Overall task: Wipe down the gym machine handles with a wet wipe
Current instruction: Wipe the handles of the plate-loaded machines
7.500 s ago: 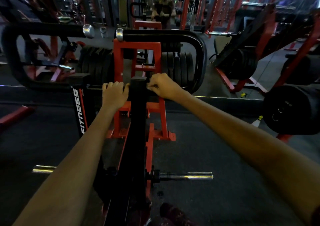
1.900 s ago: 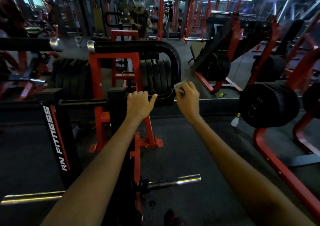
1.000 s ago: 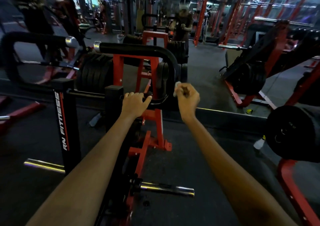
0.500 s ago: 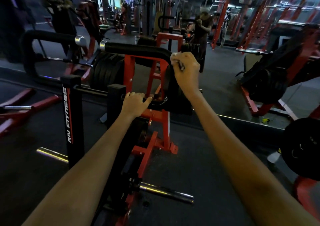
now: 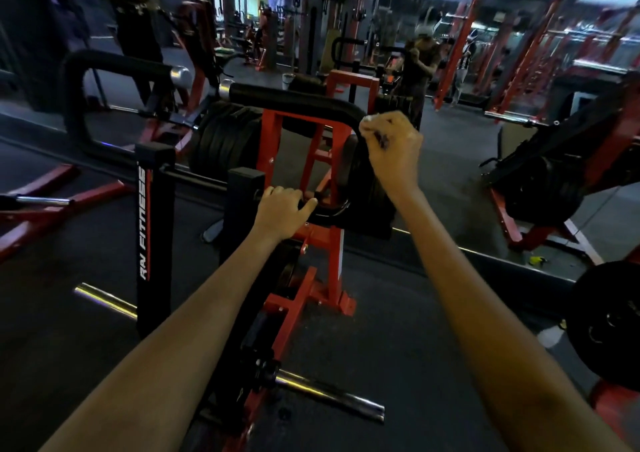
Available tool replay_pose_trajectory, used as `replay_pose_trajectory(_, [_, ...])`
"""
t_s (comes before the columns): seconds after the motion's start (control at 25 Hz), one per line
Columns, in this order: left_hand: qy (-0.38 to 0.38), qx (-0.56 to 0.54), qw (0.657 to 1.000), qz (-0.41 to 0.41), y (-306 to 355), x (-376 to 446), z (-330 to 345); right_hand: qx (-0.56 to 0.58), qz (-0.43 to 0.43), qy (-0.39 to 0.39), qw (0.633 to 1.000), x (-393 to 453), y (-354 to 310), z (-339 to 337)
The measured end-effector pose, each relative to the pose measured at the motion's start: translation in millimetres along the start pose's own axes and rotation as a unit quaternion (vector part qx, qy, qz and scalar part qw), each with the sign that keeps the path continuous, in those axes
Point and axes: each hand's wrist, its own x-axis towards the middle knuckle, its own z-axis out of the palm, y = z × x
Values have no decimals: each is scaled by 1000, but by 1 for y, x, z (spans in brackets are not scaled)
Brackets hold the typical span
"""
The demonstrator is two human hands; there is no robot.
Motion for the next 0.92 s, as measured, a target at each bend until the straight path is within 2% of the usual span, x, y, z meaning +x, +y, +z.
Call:
replay_pose_trajectory(0.16, [17, 9, 999, 25, -4, -1, 3, -5, -53, -139, 989, 51, 3, 0])
replay_pose_trajectory(0.32, [43, 19, 998, 34, -10, 0, 13, -11, -99, -278, 955, 91, -3, 9])
replay_pose_trajectory(0.44, [62, -4, 994, 85, -17, 4, 8, -15, -113, -354, 928, 109, -15, 28])
replay_pose_trajectory(0.56, [-45, 20, 995, 85, -27, 14, -6, -24, -129, -394, 910, 120, -33, 59])
replay_pose_trajectory(0.6, [-54, 30, 995, 73, -29, 15, -7, -29, -144, -403, 903, 123, -39, 71])
replay_pose_trajectory(0.68, [-23, 34, 997, 64, -30, 13, -5, -34, -165, -423, 891, 128, -50, 95])
replay_pose_trajectory(0.92, [121, -8, 984, 129, -36, 12, 9, -65, -200, -448, 869, 136, -83, 160])
